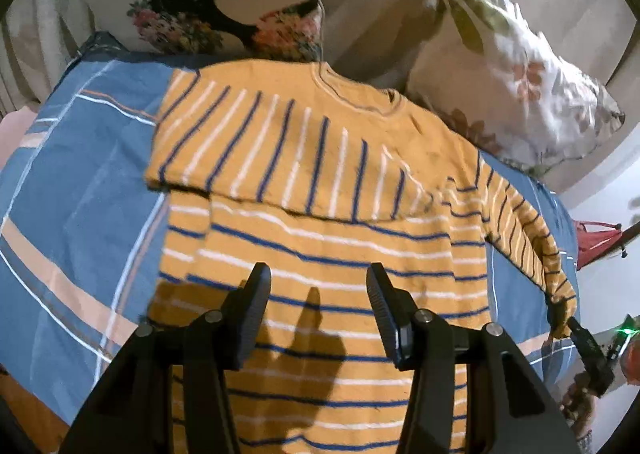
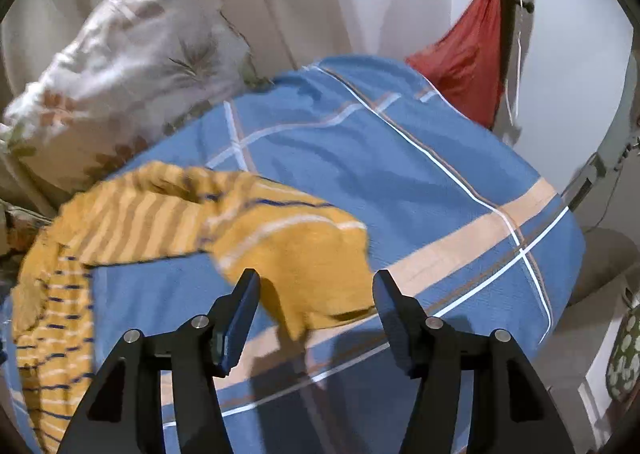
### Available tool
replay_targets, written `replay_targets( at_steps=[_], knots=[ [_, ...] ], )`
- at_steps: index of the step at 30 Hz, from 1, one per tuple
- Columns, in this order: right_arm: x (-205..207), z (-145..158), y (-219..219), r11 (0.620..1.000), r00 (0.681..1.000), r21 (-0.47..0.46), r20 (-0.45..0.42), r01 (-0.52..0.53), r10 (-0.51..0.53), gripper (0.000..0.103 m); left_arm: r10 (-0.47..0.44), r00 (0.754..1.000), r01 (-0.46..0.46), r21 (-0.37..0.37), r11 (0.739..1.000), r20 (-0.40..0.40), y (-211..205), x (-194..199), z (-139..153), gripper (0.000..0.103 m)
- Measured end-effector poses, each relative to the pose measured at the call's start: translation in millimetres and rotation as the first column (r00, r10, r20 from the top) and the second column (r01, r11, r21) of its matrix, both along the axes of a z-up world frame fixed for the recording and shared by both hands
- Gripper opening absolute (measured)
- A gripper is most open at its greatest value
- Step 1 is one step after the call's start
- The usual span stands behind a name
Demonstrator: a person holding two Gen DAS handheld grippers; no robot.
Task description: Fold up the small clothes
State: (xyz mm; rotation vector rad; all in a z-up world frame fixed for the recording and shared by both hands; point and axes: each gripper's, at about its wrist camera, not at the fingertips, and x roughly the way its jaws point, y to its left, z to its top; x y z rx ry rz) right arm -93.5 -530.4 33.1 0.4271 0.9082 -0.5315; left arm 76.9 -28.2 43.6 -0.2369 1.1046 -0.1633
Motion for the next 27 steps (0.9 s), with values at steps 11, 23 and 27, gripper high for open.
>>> replay_targets(
  at_steps=[11,23,27],
  knots=[
    [23.8,-7.9,58.8,0.865,0.934,-0.352,-0.171,-0.357,0.315,0.064,0.030,1.000,-0.029,0.029,0.999,-0.007,-11.8,-14.8,3.9,0.049],
    [26.7,55.5,-70.1,0.987,0.986,0.073,0.091,-0.145,0.138,0.009,0.073,0.997,-0.073,-0.023,0.997,-0.018,4.8,-8.6,3.6,0.049],
    [26.4,81.9,-120.0,0.985,0.995,0.170,0.105,-0.014,-0.004,0.009,0.077,0.997,-0.077,-0.056,0.995,-0.011,19.1,-3.0,6.8,0.049]
  ],
)
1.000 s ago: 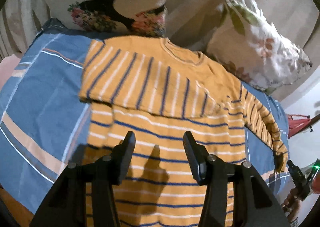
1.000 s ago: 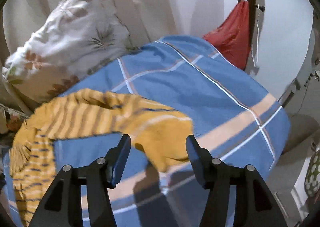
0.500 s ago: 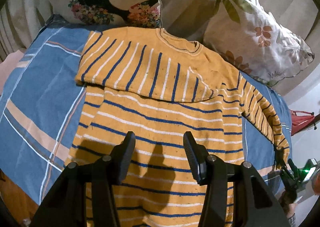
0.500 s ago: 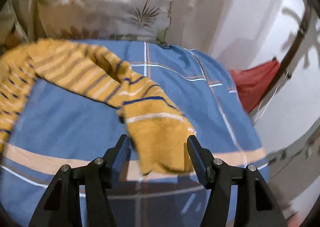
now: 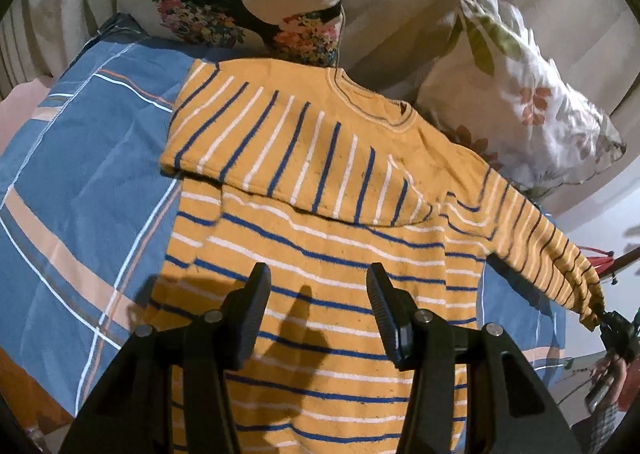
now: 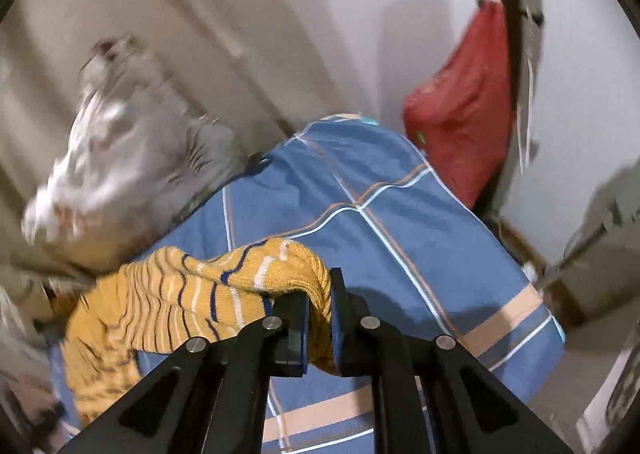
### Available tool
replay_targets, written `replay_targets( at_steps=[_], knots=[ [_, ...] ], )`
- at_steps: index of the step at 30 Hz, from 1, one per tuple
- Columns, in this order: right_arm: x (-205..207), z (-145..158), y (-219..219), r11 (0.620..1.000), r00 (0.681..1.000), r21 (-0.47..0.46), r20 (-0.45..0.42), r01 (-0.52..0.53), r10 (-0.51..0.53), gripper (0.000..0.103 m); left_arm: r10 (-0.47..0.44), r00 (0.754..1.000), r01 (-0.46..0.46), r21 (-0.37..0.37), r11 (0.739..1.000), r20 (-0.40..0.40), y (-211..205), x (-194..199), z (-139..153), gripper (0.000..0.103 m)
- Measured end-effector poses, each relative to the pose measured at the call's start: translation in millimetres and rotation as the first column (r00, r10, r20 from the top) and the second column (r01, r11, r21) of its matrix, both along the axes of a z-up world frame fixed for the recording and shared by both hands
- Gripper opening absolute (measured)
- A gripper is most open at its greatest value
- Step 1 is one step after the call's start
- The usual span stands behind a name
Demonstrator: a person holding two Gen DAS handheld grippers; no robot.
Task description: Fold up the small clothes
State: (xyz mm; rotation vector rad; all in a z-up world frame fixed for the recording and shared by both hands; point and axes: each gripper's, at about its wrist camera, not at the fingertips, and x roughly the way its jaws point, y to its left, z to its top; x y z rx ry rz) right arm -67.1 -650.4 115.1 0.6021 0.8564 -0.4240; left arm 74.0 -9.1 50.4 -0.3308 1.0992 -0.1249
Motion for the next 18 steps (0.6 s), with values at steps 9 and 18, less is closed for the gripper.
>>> replay_targets(
  at_steps=[9,18],
  knots=[
    [66.2,-2.4,139.2,0.891,0.962,0.367,0.049,-0.267,0.268,0.009,0.051,0.999,-0.051,-0.034,0.998,0.007,59.6,9.4,4.7,0.049],
    [191.1,-14.8,400.8,0.614,0.790,0.536,0.183,-0.579,0.585,0.009,0.111,0.994,-0.110,-0.051,0.993,0.008,138.9,15.6,-0.5,0.049]
  ],
)
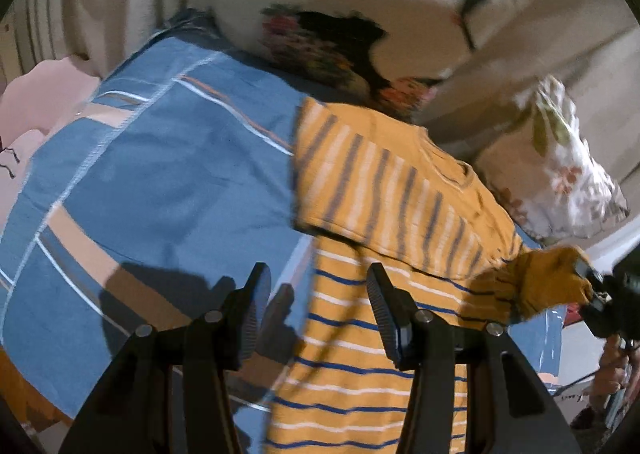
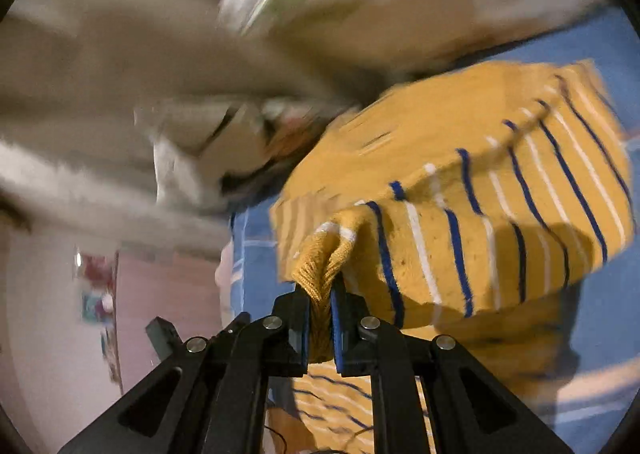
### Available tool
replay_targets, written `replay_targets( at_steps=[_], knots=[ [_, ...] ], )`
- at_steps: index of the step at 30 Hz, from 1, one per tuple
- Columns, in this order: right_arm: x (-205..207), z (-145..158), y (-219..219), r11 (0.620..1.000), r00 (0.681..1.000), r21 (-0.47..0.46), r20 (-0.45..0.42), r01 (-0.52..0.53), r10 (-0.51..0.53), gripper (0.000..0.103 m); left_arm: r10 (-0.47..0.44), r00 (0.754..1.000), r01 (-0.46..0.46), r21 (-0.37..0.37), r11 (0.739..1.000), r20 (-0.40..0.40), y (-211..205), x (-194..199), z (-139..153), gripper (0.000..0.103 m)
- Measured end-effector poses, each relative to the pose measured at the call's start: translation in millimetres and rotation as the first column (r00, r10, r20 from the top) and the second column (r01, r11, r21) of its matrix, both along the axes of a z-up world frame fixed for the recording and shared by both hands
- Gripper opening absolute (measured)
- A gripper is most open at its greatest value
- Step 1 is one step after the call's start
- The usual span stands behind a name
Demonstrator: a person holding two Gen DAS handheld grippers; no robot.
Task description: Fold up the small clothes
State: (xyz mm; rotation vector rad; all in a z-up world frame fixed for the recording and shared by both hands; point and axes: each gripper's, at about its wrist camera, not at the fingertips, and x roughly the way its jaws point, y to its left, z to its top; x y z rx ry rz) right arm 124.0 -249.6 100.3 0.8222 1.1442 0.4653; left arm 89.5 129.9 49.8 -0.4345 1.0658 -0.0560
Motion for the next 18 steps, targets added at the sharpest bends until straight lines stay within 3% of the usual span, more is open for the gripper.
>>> replay_targets(
  at_steps=[3,9,12,13,14,15,18],
  knots=[
    [39.8,-25.5,88.6,0.996,0.996,0.016,-0.029,-0.087,0.087,0.009,0.018,1.000,-0.018,0.005,1.000,-0.011,27.3,2.8,-4.9,0.049],
    [94.5,-80.5,195.7,0.970,0.987,-0.189,-0.070,-0.153,0.142,0.010,0.044,0.998,-0.043,0.036,0.998,-0.035,62.4,9.4,-13.9,0.049],
    [106.1,-99.9,222.4,0.933,0.983,-0.310,-0.073,-0.185,0.170,0.016,0.040,0.998,-0.038,0.039,0.999,-0.038,69.3,15.5,-17.7,0.049],
    [107.9,-106.2,232.5,0.915,0.980,-0.351,-0.069,-0.201,0.188,0.027,0.034,0.999,-0.032,0.039,0.999,-0.036,70.4,17.9,-18.8,0.049],
    [109.2,-109.4,239.0,0.908,0.977,-0.362,-0.067,-0.211,0.200,0.042,0.023,0.999,-0.022,0.039,0.999,-0.033,69.9,20.3,-19.5,0.049],
    [107.2,-108.3,243.5,0.915,0.977,-0.343,-0.051,-0.210,0.205,0.047,0.008,1.000,-0.006,0.038,0.999,-0.030,67.7,23.9,-20.4,0.049],
    [103.6,-91.8,238.8,0.954,0.979,-0.232,0.019,-0.191,0.201,0.049,-0.044,0.999,0.044,0.022,0.999,-0.017,56.2,35.2,-22.7,0.049]
  ],
)
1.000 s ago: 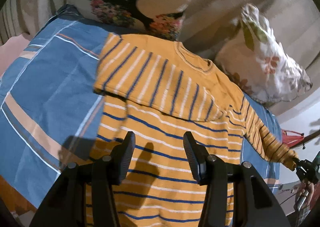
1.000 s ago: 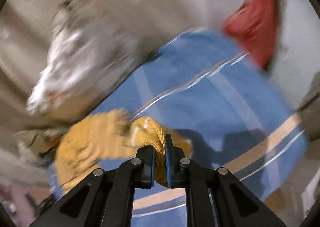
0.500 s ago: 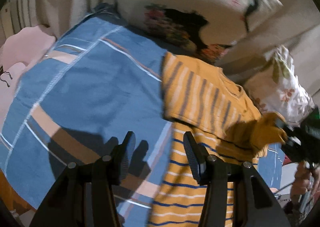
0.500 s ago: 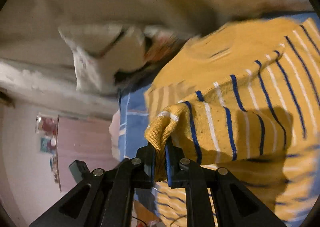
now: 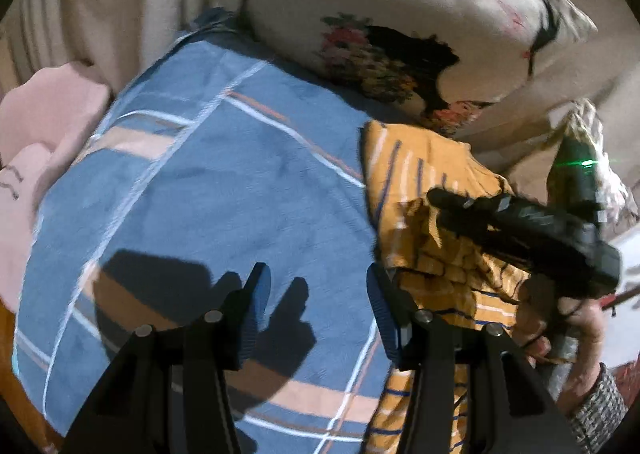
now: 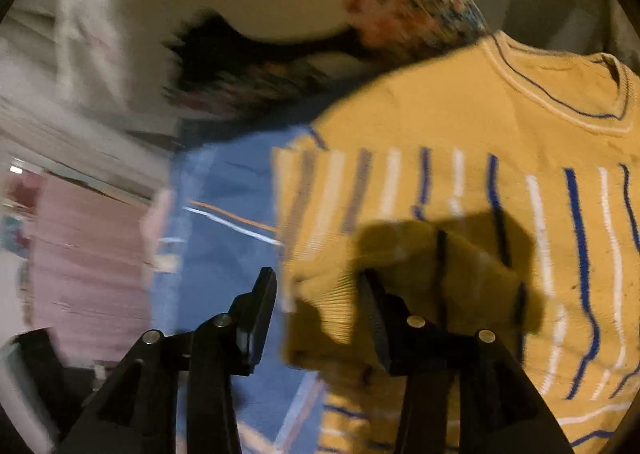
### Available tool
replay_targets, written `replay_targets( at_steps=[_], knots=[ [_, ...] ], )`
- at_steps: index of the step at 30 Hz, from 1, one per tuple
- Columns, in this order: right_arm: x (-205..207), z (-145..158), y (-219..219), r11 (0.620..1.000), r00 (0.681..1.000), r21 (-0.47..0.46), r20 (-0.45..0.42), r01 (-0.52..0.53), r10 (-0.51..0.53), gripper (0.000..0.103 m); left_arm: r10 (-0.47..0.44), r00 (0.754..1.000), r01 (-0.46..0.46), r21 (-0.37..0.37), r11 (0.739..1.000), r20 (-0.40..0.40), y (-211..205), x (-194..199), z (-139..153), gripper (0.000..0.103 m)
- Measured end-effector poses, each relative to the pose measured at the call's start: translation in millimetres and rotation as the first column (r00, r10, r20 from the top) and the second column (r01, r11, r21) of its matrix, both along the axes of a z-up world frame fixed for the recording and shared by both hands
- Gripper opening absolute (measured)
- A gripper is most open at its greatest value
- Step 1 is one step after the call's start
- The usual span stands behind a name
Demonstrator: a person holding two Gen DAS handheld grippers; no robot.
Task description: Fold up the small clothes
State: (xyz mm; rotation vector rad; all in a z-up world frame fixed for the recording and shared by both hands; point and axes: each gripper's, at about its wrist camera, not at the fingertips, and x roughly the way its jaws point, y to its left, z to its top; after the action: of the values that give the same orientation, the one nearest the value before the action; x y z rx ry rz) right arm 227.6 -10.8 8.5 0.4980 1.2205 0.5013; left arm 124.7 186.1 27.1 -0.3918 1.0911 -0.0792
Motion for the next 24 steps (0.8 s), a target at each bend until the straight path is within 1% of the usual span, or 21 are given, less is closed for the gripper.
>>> replay_targets(
  at_steps=[1,2,3,6,8,9,11,12,13,14,15,16,17,18,22,24],
  knots=[
    [-3.7,8.9,-6.9,0.999,1.000,0.032,0.021,0.006,-0.007,0.049,-0.016,1.000,0.016,-0.009,1.000,0.001,-4.2,4.0,-1.6,0.049],
    [-4.7,15.3,-11.7,0.999,0.999,0.043,0.038,0.014,-0.016,0.049,-0.037,0.999,0.037,-0.018,0.999,0.002,-10.1,8.9,-3.5,0.049],
    [-10.9,27.9,-23.9,0.999,0.997,0.041,0.072,0.036,-0.039,0.049,-0.060,0.998,0.060,-0.027,0.998,0.011,-15.9,12.7,-5.2,0.049],
    [-25.9,39.8,-58.1,0.993,0.988,-0.003,0.105,0.115,-0.114,0.049,-0.130,0.991,0.131,-0.050,0.990,0.018,-40.4,30.6,-5.7,0.049],
    [-37.7,34.7,-83.8,0.983,0.981,-0.064,0.105,0.173,-0.166,0.049,-0.188,0.981,0.190,-0.058,0.980,0.040,-60.4,42.1,-4.3,0.049],
    [-38.1,32.1,-90.1,0.978,0.979,-0.086,0.095,0.190,-0.182,0.049,-0.217,0.975,0.220,-0.058,0.974,0.048,-70.9,48.5,-5.3,0.049],
    [-45.4,8.5,-117.6,0.956,0.966,-0.135,0.037,0.260,-0.257,0.049,-0.256,0.966,0.257,-0.048,0.965,0.036,-88.5,61.9,-13.6,0.049],
    [-48.9,4.5,-136.6,0.947,0.958,-0.148,0.024,0.285,-0.285,0.049,-0.267,0.964,0.267,-0.035,0.963,0.014,-96.6,70.2,-22.6,0.049],
    [-52.4,-5.7,-150.8,0.933,0.947,-0.166,0.011,0.318,-0.321,0.048,-0.272,0.962,0.271,-0.026,0.962,-0.005,-100.5,74.9,-29.9,0.049],
    [-53.8,-12.8,-160.3,0.925,0.939,-0.171,0.000,0.340,-0.345,0.046,-0.269,0.962,0.269,-0.012,0.963,-0.039,-104.0,81.4,-41.0,0.049],
    [-56.9,-19.8,-173.4,0.917,0.926,-0.151,-0.023,0.370,-0.377,0.044,-0.262,0.963,0.263,0.000,0.965,-0.066,-105.2,86.6,-49.3,0.049],
    [-59.4,-19.8,-181.9,0.914,0.919,-0.124,-0.030,0.387,-0.394,0.044,-0.256,0.963,0.257,0.005,0.966,-0.080,-105.6,91.0,-55.5,0.049],
    [-61.7,-17.3,-188.2,0.910,0.913,-0.107,-0.032,0.402,-0.407,0.044,-0.251,0.966,0.252,0.008,0.968,-0.070,-105.1,93.0,-56.1,0.049],
    [-68.8,-8.0,-200.5,0.906,0.909,-0.097,-0.017,0.412,-0.416,0.044,-0.249,0.966,0.251,0.016,0.968,-0.067,-105.8,93.6,-54.2,0.049],
    [-85.7,23.5,-213.3,0.900,0.901,-0.045,0.053,0.433,-0.431,0.045,-0.228,0.972,0.228,0.009,0.974,-0.054,-101.5,81.0,-40.5,0.049],
    [-97.4,40.7,-217.1,0.899,0.896,-0.028,0.105,0.437,-0.432,0.048,-0.213,0.976,0.214,0.004,0.977,-0.041,-97.0,66.7,-30.2,0.049]
  ],
)
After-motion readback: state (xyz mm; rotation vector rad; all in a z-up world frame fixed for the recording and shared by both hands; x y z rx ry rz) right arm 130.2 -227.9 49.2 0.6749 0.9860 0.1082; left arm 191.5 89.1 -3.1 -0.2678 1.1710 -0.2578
